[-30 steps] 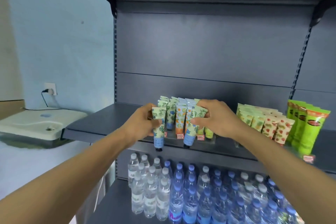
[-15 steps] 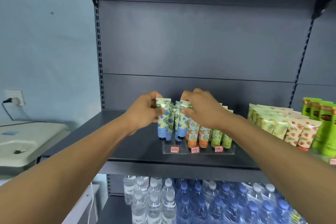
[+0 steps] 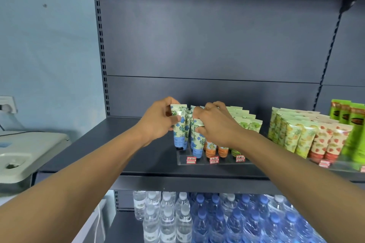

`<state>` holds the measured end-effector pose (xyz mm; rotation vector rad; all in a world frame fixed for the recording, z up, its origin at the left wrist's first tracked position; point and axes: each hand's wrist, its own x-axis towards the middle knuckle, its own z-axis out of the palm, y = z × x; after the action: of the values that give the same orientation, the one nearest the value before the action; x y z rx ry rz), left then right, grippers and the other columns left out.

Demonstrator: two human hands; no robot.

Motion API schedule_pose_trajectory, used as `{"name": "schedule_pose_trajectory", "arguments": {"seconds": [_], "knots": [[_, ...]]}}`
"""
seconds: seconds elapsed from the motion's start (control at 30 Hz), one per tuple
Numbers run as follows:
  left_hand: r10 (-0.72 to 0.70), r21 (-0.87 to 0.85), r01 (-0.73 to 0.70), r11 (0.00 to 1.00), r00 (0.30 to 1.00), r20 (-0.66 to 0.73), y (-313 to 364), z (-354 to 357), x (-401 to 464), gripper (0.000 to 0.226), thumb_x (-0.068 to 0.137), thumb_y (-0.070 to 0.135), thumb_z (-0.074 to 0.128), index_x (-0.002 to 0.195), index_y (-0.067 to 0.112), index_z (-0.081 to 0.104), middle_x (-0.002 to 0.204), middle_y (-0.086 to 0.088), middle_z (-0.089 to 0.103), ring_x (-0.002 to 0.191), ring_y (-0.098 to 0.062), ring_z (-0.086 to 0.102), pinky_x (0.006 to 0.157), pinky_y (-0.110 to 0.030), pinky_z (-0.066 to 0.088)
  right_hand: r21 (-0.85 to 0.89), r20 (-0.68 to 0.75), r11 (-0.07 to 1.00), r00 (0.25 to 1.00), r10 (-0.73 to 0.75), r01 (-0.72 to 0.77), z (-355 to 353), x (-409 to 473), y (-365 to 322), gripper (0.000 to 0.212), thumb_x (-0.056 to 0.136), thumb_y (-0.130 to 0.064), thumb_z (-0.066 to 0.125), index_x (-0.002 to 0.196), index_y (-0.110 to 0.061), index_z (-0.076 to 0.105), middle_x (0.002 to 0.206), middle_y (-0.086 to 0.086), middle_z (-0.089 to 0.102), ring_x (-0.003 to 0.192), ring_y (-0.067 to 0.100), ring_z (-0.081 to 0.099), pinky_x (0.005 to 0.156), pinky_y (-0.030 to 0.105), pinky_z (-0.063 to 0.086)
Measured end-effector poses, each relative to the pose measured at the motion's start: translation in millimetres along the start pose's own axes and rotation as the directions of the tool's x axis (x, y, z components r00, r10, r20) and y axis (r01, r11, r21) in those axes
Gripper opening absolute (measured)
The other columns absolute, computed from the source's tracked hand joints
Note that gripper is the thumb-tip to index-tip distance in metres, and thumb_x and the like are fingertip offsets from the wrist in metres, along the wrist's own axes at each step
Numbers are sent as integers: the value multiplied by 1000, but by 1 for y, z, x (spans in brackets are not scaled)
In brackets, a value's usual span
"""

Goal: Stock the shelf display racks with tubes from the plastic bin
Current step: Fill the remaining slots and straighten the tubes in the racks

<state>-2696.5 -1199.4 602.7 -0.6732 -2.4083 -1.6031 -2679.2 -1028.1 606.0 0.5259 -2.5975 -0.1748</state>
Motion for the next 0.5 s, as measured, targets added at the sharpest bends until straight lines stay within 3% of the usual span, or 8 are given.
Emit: {"name": "schedule_pose_trajectory", "arguments": {"seconds": [0.1,0.23,0.37,0.5], "knots": [[1,20,-1,1000,1000,8,-2,5,2,21,91,-2,53,85,18,51,93,-11,65,78,-16,62,66,-21,54,23,-10,1000,1000,2,-1,-3,-2,2,30,91,-27,55,117,-14,49,89,-2,46,105,22,47,103,35,25],[-3,46,3,999,1000,12,-4,11,5,23,90,-3,53,85,20,51,98,-15,66,85,-22,61,79,-36,54,115,-56,993,998,17,-10,-11,-6,6,35,88,-30,60,117,-16,48,106,0,60,107,21,45,92,33,31],[-18,82,16,996,999,27,-7,14,6,24,90,-1,54,86,22,52,102,-15,67,95,-32,64,87,-46,54,184,-100,982,994,49,-30,-23,-11,14,40,88,-32,61,122,-17,46,120,-2,55,116,19,40,95,32,33],[-21,112,13,994,998,65,-11,18,5,26,91,-2,53,86,24,52,101,-10,68,94,-24,65,85,-41,55,195,-109,979,990,87,-64,-26,-15,22,42,88,-33,60,124,-17,45,124,-2,53,120,19,39,98,34,35]]}}
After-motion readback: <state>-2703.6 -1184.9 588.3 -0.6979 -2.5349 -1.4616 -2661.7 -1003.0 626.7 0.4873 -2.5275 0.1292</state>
